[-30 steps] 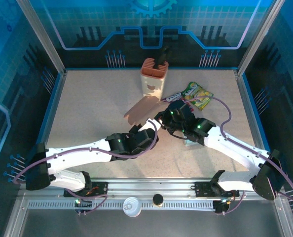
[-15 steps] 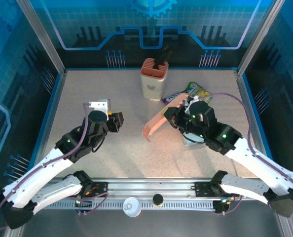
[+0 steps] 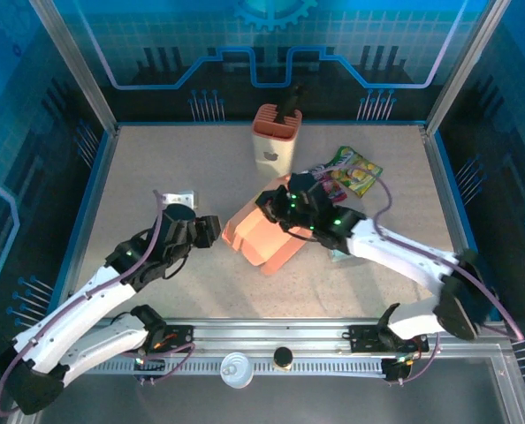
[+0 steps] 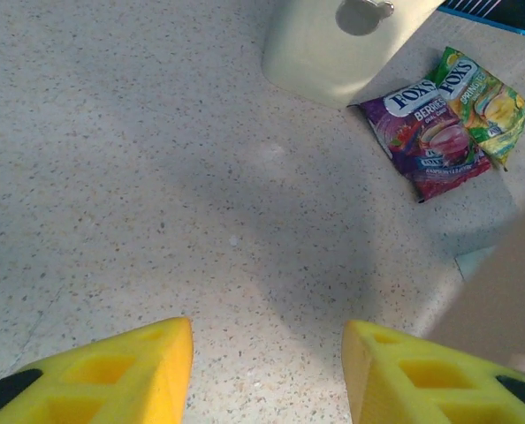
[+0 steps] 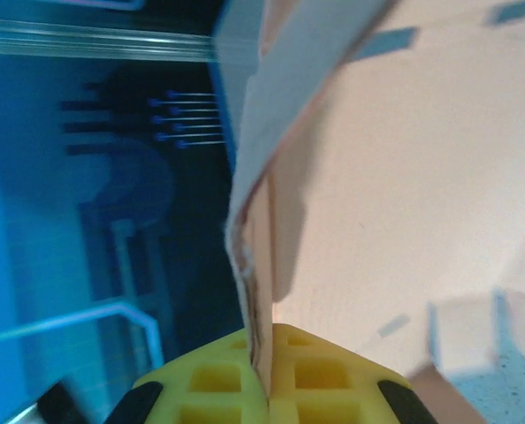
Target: Fold the paper box
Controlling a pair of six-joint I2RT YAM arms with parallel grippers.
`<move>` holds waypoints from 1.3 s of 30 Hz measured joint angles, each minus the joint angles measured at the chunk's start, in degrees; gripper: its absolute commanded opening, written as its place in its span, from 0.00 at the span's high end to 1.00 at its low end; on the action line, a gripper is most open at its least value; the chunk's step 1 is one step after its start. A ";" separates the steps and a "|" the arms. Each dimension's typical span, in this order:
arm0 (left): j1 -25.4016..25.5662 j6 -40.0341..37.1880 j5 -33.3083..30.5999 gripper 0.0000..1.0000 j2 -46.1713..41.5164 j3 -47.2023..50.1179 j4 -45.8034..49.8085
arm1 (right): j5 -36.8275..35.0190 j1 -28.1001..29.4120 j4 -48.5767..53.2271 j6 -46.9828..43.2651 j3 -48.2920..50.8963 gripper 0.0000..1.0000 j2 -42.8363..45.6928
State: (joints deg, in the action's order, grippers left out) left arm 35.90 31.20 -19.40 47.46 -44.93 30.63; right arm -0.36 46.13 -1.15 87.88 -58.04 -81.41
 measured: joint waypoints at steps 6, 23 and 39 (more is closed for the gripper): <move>-0.13 0.00 -1.29 0.55 -0.09 1.86 1.88 | 4.17 -0.61 -8.96 1.77 1.75 1.00 -9.27; -0.13 3.23 -1.07 0.61 4.39 12.22 -3.17 | 12.72 -7.28 -22.43 -5.86 7.93 1.00 -12.92; -0.13 0.26 -0.11 0.56 10.38 17.09 -16.06 | 20.61 -11.45 -27.67 -9.77 9.62 1.00 -17.11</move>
State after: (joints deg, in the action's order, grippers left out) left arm 35.77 31.46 -19.51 57.84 -27.83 14.57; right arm 20.25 34.68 -28.82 78.11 -48.42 -98.52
